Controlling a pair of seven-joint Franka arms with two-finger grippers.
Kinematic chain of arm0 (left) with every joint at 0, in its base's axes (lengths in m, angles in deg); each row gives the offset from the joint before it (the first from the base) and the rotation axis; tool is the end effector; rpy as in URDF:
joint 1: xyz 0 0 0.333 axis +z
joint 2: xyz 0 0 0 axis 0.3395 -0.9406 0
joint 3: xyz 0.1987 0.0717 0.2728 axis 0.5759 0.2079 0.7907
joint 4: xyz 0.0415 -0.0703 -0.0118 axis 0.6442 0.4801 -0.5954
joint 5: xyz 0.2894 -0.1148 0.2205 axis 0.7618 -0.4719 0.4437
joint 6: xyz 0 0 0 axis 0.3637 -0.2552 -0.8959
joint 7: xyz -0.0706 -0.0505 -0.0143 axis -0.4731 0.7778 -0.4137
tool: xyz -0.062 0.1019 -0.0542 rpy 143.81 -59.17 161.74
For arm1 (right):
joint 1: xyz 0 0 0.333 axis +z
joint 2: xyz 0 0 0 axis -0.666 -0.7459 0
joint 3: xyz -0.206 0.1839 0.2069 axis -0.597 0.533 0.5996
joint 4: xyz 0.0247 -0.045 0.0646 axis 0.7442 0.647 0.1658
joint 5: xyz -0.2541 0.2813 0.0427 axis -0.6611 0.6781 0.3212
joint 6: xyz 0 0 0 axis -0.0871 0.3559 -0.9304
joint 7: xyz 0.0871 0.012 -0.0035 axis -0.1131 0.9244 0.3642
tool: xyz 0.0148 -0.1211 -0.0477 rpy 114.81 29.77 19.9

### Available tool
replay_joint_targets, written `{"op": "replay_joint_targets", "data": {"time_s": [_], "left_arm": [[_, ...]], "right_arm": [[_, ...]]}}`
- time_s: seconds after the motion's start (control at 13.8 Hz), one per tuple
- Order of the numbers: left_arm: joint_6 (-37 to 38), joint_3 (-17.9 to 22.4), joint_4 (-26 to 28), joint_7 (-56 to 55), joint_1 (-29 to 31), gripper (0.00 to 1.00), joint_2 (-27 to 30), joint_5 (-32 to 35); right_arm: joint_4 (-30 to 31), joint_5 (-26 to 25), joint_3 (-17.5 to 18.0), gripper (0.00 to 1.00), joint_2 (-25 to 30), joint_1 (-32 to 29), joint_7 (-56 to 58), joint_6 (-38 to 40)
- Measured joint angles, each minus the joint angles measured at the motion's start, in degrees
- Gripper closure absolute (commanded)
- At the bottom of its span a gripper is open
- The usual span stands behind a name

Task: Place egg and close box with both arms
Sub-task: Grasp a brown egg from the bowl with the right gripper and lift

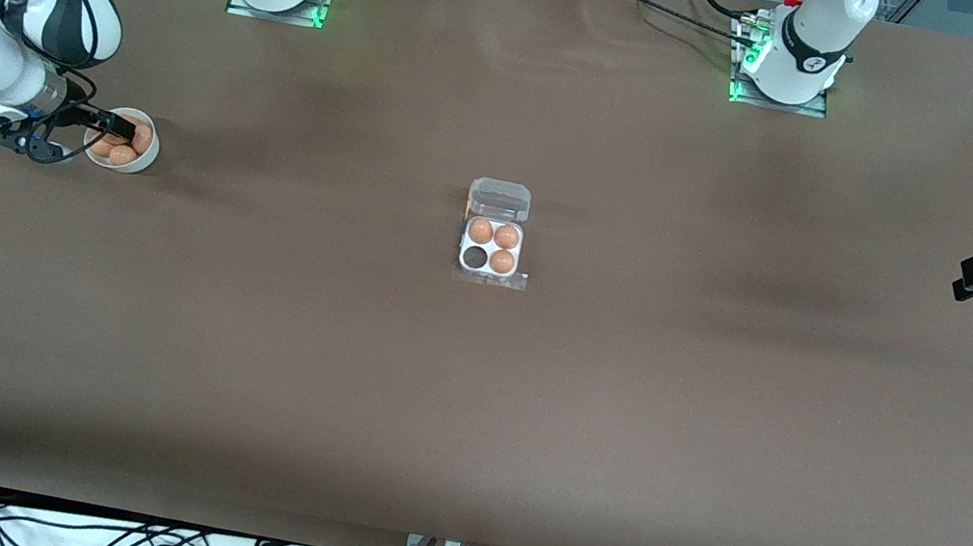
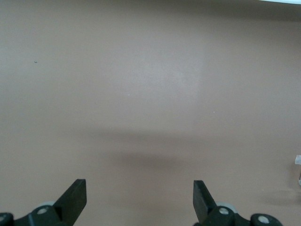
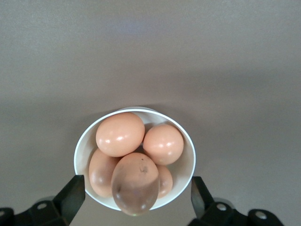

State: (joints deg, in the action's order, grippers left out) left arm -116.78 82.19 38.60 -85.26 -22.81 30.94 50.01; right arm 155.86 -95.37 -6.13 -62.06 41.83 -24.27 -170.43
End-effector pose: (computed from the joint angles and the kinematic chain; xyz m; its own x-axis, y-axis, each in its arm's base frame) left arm 0.5866 0.0245 0.6078 0.9923 0.1227 0.0152 0.1229 -0.9923 -0.0139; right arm 0.4476 -0.1511 0.2555 0.9697 -0.1439 -0.1974 -0.1287 -0.9878 0.0880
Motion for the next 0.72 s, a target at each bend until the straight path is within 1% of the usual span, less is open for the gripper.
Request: {"op": "replay_joint_targets", "data": {"time_s": [0.22,0.43,0.65,0.72], "left_arm": [[0.0,0.0,0.0,0.0,0.0,0.0,0.0,0.0],[0.01,0.0,0.0,0.0,0.0,0.0,0.0,0.0],[0.01,-0.01,0.0,0.0,0.0,0.0,0.0,0.0],[0.01,-0.01,0.0,0.0,0.0,0.0,0.0,0.0]], "right_arm": [[0.0,0.0,0.0,0.21,-0.16,0.0,0.04,0.05],[0.0,0.0,0.01,0.28,-0.34,0.0,0.05,0.06],[0.0,0.0,0.02,0.32,-0.39,0.01,0.07,0.06],[0.0,0.0,0.02,0.35,-0.39,0.02,0.07,0.06]]}}
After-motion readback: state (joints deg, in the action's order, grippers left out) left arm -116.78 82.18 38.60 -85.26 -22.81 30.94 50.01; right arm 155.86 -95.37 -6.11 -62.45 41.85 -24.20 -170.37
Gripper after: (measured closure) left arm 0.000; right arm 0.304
